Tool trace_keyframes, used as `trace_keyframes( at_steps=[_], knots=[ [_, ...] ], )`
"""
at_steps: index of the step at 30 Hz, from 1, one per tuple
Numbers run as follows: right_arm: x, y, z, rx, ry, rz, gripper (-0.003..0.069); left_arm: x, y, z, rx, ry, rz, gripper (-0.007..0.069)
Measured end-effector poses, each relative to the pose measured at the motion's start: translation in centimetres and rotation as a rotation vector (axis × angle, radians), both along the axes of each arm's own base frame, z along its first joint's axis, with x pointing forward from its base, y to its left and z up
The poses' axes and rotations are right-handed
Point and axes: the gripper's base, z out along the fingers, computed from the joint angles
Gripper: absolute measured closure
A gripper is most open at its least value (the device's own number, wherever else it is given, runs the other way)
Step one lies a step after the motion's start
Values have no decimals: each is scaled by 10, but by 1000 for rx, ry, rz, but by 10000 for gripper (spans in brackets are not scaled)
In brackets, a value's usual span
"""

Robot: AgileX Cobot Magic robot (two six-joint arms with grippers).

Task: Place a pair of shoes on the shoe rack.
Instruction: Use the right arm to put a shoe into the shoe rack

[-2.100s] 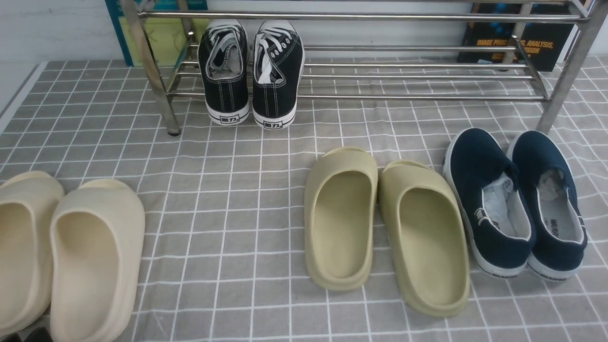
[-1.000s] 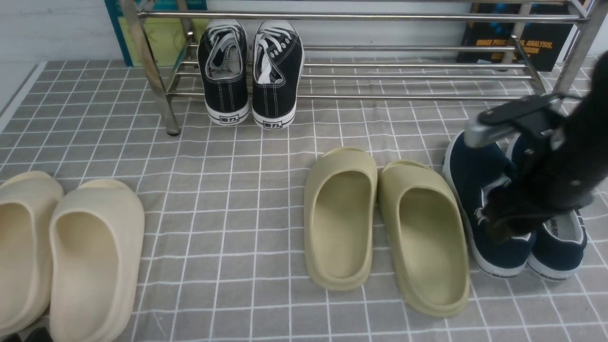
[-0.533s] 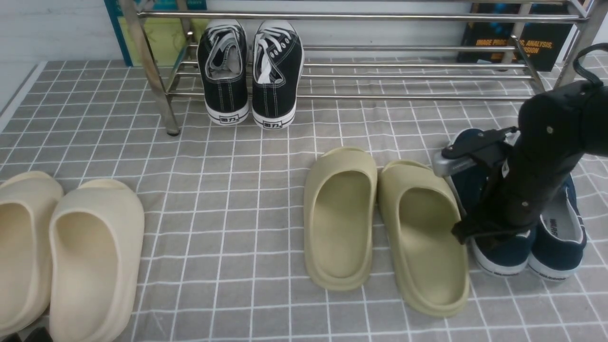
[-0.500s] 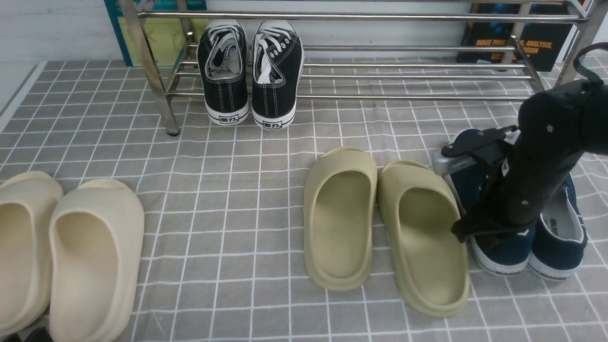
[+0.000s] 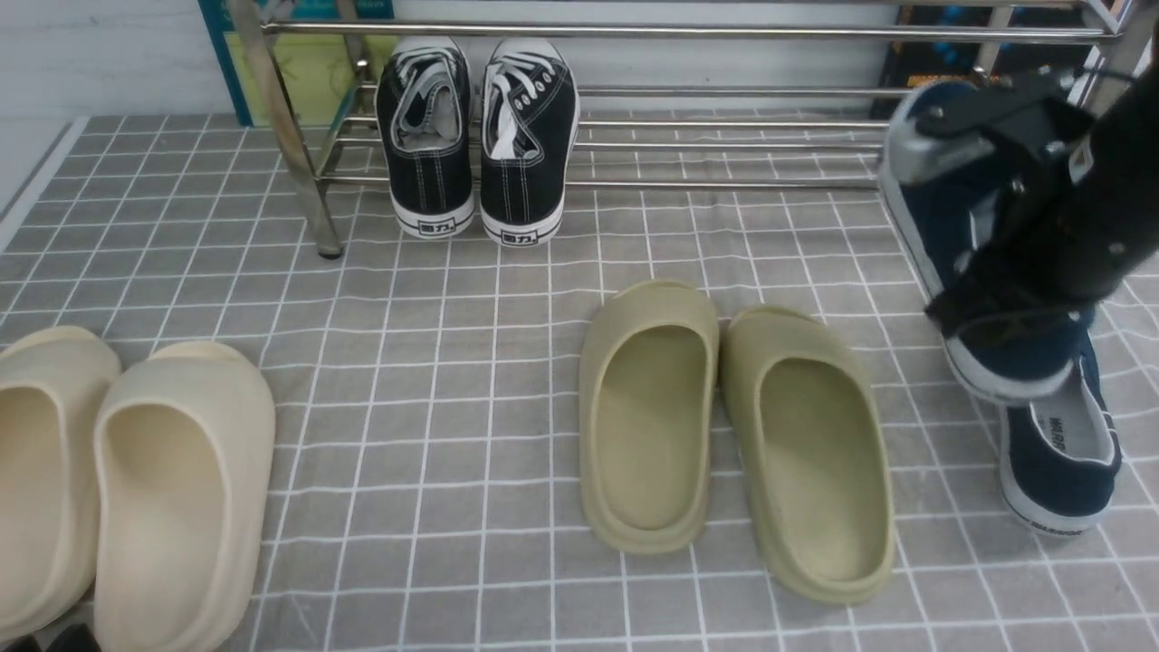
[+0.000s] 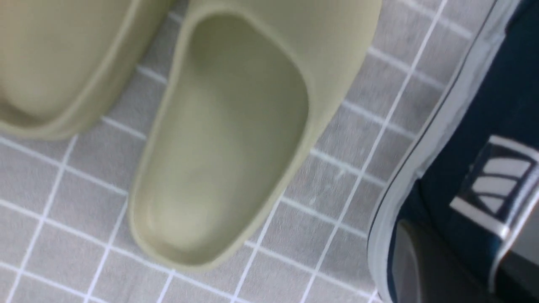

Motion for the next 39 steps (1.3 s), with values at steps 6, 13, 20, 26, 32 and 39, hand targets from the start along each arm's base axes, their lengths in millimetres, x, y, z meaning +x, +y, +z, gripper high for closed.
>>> trace_keyframes(
  at_steps=[6,13,20,26,32,39],
  knots=[
    [27,9,-8,-31,31,33,615,0,0,0,0,0,0,386],
    [60,20,-25,-40,43,40,615,0,0,0,0,0,0,386],
    [96,28,-26,-60,-46,48,615,0,0,0,0,0,0,386],
    [127,38,-37,-52,-99,49,615,0,0,0,0,0,0,386],
    [153,45,-55,-74,-125,53,615,0,0,0,0,0,0,386],
    [166,48,-55,-70,-198,54,599,0,0,0,0,0,0,386]
  ],
)
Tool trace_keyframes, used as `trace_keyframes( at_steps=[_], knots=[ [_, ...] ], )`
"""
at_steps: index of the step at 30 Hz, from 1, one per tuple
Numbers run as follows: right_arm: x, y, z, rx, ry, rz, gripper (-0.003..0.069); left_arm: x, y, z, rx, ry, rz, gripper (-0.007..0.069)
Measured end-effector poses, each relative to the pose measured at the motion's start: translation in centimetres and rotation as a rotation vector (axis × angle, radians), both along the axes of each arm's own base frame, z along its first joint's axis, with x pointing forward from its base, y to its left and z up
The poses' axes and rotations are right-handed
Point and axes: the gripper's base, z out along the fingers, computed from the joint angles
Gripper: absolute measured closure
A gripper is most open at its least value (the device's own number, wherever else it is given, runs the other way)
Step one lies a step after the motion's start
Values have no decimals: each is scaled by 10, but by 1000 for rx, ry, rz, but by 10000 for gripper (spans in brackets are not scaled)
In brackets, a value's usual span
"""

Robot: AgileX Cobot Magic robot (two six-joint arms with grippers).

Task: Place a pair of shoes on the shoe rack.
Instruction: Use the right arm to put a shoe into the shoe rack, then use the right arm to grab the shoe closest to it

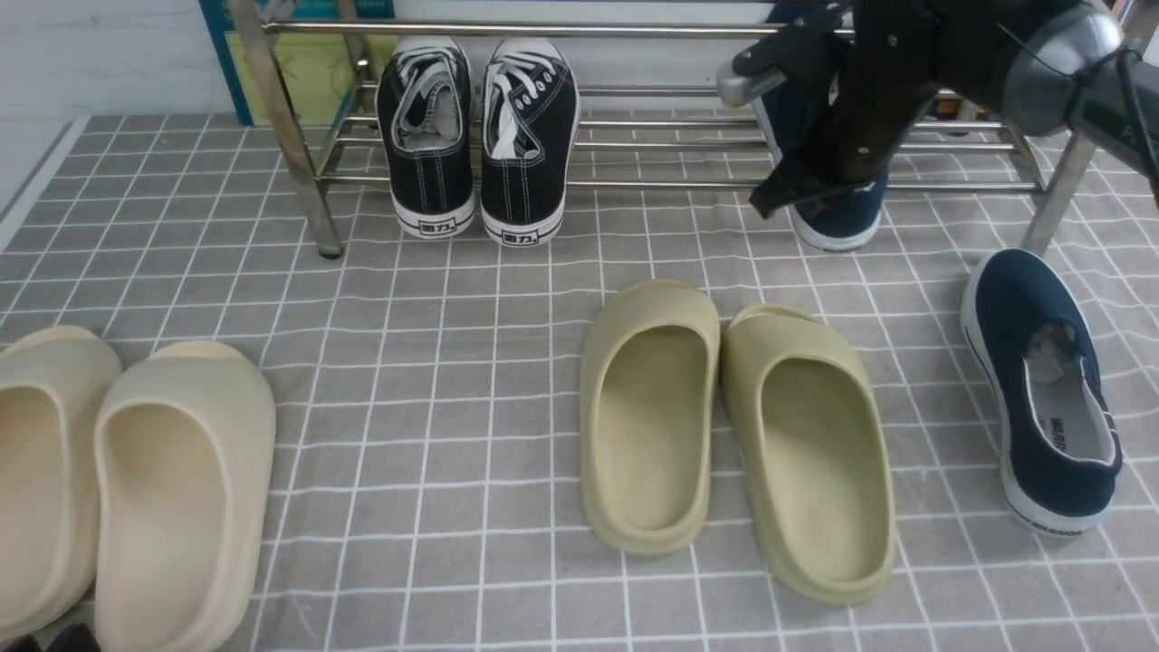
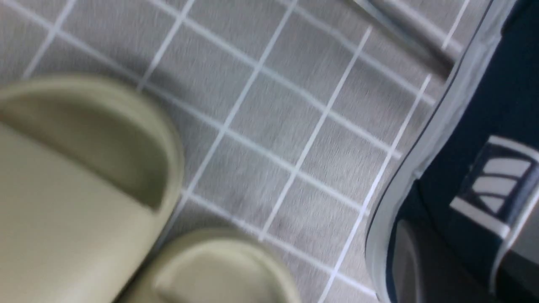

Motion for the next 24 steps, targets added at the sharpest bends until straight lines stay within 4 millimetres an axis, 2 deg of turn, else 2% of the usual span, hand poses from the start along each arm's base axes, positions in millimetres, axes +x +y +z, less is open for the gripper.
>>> trace_keyframes(
  at_steps=[5,7,9,10,11,13,18,20,22,24],
  knots=[
    [4,1,3,24,-43,-14,509,0,0,0,0,0,0,386],
    [5,0,3,34,-52,-24,460,0,0,0,0,0,0,386],
    [6,-2,7,41,-75,-45,375,0,0,0,0,0,0,386],
    [6,-2,8,41,-75,-45,369,0,0,0,0,0,0,386],
    [3,-5,13,36,-65,-58,330,0,0,0,0,0,0,386],
    [-4,-8,21,27,-37,-72,298,0,0,0,0,0,0,386],
    [-23,-15,47,6,23,-94,283,0,0,0,0,0,0,386],
    [-41,-22,64,-15,82,-109,283,0,0,0,0,0,0,386],
    [-46,-23,72,-15,82,-112,284,0,0,0,0,0,0,386],
    [-65,-31,87,5,83,-123,285,0,0,0,0,-1,0,386]
  ],
)
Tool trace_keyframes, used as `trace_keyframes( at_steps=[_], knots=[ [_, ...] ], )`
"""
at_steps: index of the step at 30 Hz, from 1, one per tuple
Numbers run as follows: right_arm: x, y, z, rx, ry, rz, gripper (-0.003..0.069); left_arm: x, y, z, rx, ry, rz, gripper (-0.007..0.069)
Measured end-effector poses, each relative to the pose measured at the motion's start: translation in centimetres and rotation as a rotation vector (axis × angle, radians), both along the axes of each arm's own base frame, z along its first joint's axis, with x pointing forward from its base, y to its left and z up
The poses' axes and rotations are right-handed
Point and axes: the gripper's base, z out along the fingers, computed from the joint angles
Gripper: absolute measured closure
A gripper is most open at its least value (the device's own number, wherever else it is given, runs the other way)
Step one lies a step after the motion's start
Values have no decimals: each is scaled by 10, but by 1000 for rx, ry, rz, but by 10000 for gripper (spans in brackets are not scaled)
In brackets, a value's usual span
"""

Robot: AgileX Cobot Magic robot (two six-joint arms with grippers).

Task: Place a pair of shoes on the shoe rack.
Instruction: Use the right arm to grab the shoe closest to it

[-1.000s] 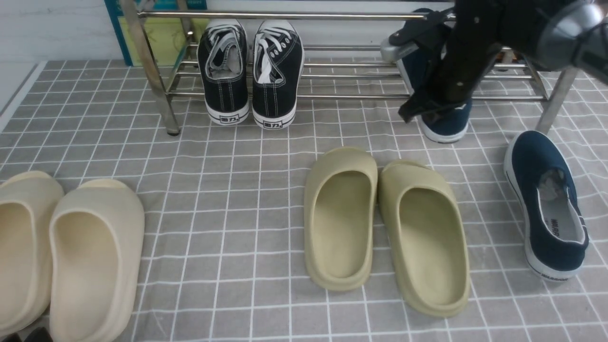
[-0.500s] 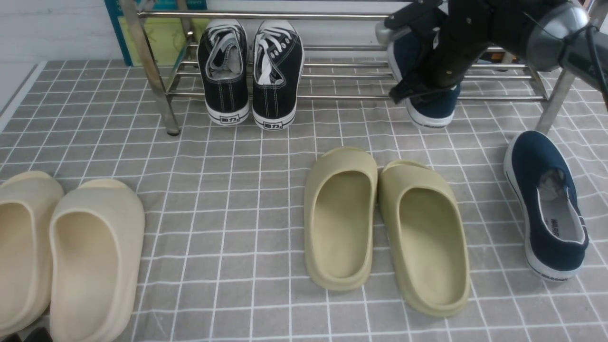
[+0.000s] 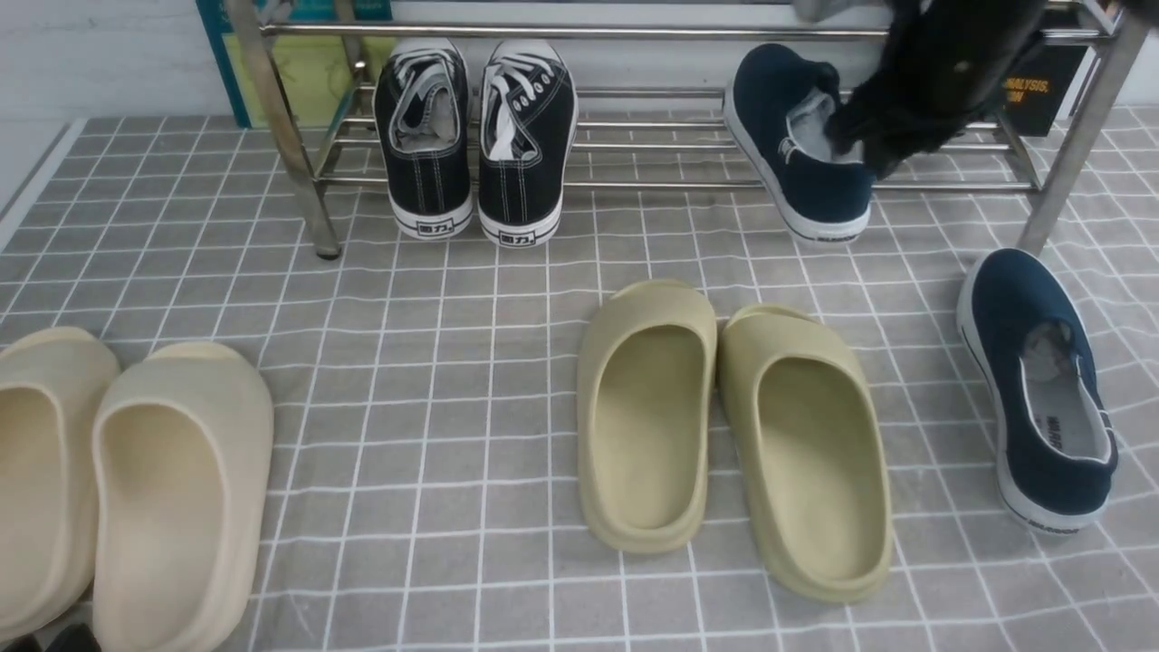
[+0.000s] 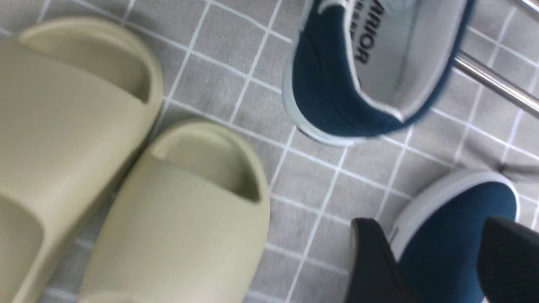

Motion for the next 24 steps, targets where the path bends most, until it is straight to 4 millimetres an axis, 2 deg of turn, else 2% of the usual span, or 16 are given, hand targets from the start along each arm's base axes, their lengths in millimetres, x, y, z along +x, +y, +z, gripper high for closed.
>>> trace_keyframes(
  at_steps=[1,4,5,6,7,9,10,12,15,16,18,24],
  knots=[
    [0,0,-3,-1,10,-1,285,0,0,0,0,0,0,386],
    [-32,-10,-4,18,75,-24,285,0,0,0,0,0,0,386],
    [-44,-13,-13,10,119,-34,285,0,0,0,0,0,0,386],
    [-49,-15,-13,12,127,-38,285,0,0,0,0,0,0,386],
    [-67,-20,-29,-1,199,-54,285,0,0,0,0,0,0,386],
    [-78,-23,-38,-10,238,-62,285,0,0,0,0,0,0,386],
    [-93,-28,-54,-25,290,-74,285,0,0,0,0,0,0,386],
    [-107,-33,-76,-29,324,-106,285,0,0,0,0,0,0,386],
    [-113,-37,-103,-42,313,-150,285,0,0,0,0,0,0,386],
    [-113,-38,-105,-44,311,-154,285,0,0,0,0,0,0,386],
    [-113,-41,-121,-60,288,-192,285,0,0,0,0,0,0,386],
    [-102,-53,-136,-66,239,-302,285,0,0,0,0,0,0,386]
  ],
)
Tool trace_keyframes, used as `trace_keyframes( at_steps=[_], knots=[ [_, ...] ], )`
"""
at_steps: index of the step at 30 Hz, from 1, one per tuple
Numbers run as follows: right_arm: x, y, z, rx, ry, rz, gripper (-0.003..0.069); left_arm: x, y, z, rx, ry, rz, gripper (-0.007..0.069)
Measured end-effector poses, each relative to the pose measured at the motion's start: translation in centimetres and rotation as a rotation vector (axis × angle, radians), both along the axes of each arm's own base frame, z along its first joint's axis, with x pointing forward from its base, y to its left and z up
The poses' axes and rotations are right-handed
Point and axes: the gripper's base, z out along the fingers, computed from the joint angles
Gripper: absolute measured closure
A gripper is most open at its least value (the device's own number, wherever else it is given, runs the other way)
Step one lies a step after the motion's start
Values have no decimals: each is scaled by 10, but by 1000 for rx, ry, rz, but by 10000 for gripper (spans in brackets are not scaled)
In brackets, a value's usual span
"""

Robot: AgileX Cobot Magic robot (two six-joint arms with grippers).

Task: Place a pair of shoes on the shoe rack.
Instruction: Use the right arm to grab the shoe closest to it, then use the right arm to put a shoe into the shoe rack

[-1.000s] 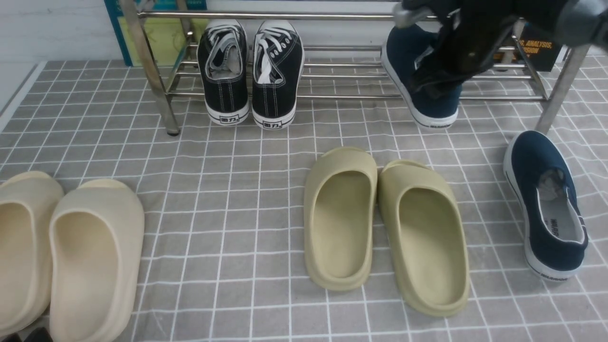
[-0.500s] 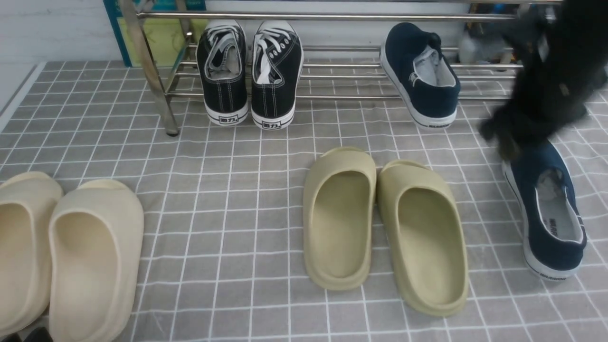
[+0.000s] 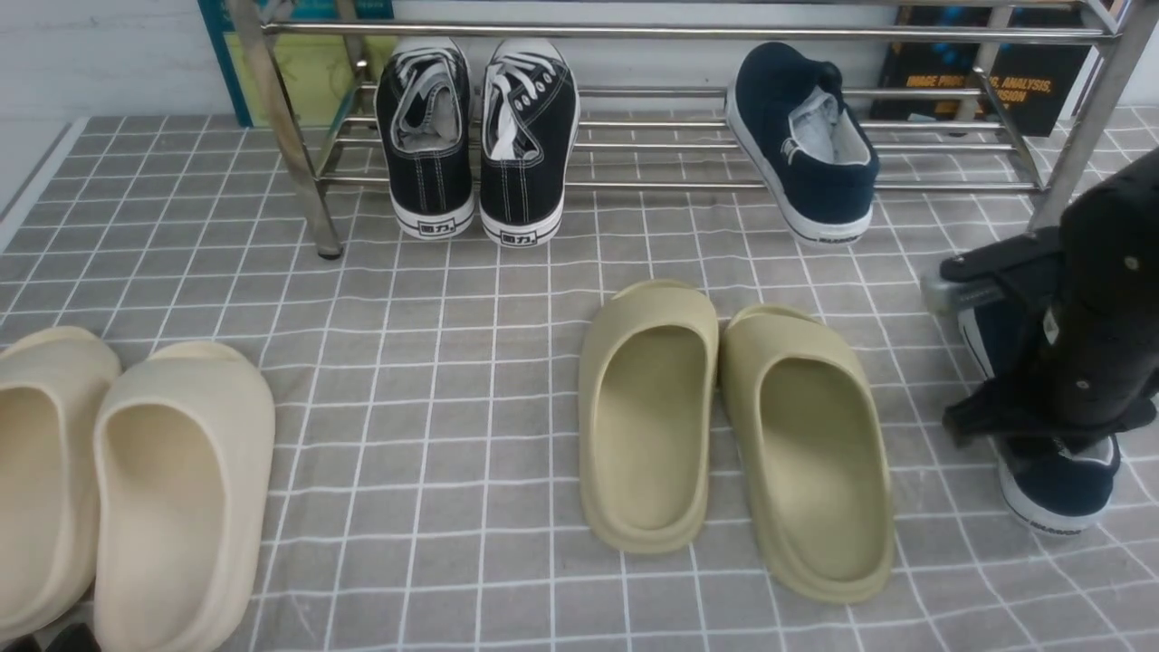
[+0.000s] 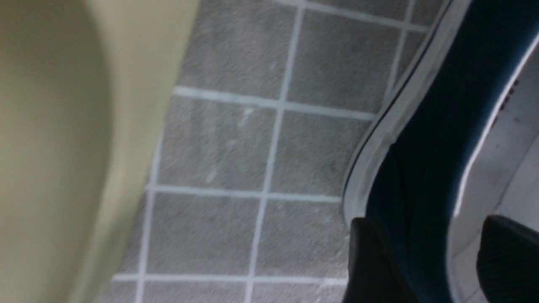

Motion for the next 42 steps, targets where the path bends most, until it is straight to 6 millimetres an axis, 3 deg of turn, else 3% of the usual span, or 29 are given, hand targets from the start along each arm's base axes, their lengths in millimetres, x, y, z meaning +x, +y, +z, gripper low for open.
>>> trace_keyframes(
  at_steps=[8,11,14,16,18,20,24,28,34,42],
  knots=[
    [12,-11,-18,11,-1,-56,288,0,0,0,0,0,0,386],
    [14,-9,-25,20,13,-40,330,0,0,0,0,0,0,386],
    [15,-7,-27,35,21,-12,438,0,0,0,0,0,0,386],
    [14,-6,-23,40,15,14,575,0,0,0,0,0,0,386],
    [10,-7,-15,43,14,40,624,0,0,0,0,0,0,386],
    [5,-6,-1,57,13,75,623,0,0,0,0,0,0,386],
    [-7,1,51,136,-73,190,622,0,0,0,0,0,0,386],
    [1,7,85,162,-178,266,622,0,0,0,0,0,0,386],
    [23,10,90,134,-172,280,622,0,0,0,0,0,0,386],
    [53,12,73,56,-101,297,622,0,0,0,1,0,0,386]
  ],
)
